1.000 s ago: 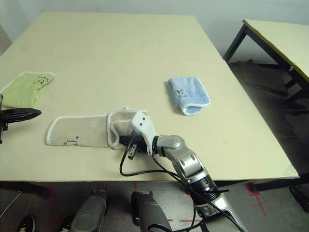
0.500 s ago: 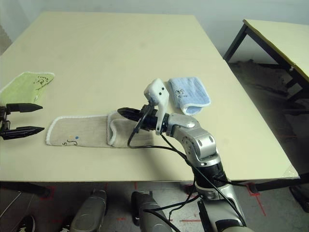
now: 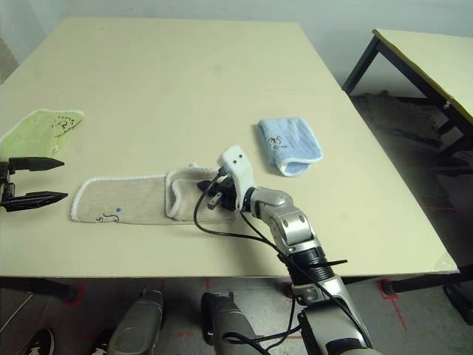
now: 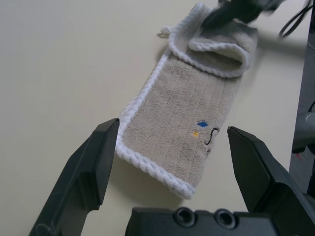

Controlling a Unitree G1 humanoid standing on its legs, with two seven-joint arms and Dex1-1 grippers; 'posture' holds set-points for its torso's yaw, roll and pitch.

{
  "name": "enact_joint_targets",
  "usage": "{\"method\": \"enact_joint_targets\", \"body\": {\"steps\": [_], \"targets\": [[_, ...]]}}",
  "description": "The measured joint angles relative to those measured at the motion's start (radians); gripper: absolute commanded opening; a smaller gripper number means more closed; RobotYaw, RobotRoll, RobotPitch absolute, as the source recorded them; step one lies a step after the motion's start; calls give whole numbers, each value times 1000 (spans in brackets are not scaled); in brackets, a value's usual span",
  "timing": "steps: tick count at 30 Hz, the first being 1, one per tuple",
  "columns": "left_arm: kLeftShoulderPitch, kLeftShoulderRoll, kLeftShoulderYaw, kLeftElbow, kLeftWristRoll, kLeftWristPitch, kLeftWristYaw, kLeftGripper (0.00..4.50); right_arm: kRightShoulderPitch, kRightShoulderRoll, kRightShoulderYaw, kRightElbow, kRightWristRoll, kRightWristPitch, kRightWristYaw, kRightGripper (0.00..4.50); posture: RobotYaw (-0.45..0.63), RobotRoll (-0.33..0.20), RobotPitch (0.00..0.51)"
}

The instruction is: Fold the towel and set it aside.

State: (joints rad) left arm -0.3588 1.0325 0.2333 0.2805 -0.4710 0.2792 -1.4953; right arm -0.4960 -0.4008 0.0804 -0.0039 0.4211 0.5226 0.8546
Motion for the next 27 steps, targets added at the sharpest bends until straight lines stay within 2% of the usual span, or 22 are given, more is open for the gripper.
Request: {"method": "enact_joint_targets", "body": {"steps": [3, 5, 8, 16, 22, 25, 27], "targets": [[-17, 0, -6, 14, 4, -11, -2, 4488, -55, -61, -64, -24, 35, 17, 29, 0, 150, 0, 170], [-28, -1, -14, 37, 8, -17, -3, 4488, -54, -85, -69, -5, 29, 18, 38, 0, 149, 0, 168], [-54, -13, -27, 55, 18, -34, -6, 4488, -39, -80, -36, 67, -13, 0, 37, 0, 150, 0, 162], [-79, -20, -38, 77, 39, -56, -9, 4488, -33, 10, -1, 242, -87, -65, -23, 0, 163, 0, 152], [-71, -5, -38, 77, 46, -62, -7, 4488, -36, -11, -2, 263, -110, -76, -32, 0, 167, 0, 151], [-60, 3, -37, 78, 48, -65, -2, 4500, -39, -38, -8, 252, -110, -72, -22, 602, 161, 0, 153], [-45, 9, -37, 79, 51, -60, 4, 4500, -41, -62, -25, 210, -86, -54, 10, 1339, 161, 0, 153]]}}
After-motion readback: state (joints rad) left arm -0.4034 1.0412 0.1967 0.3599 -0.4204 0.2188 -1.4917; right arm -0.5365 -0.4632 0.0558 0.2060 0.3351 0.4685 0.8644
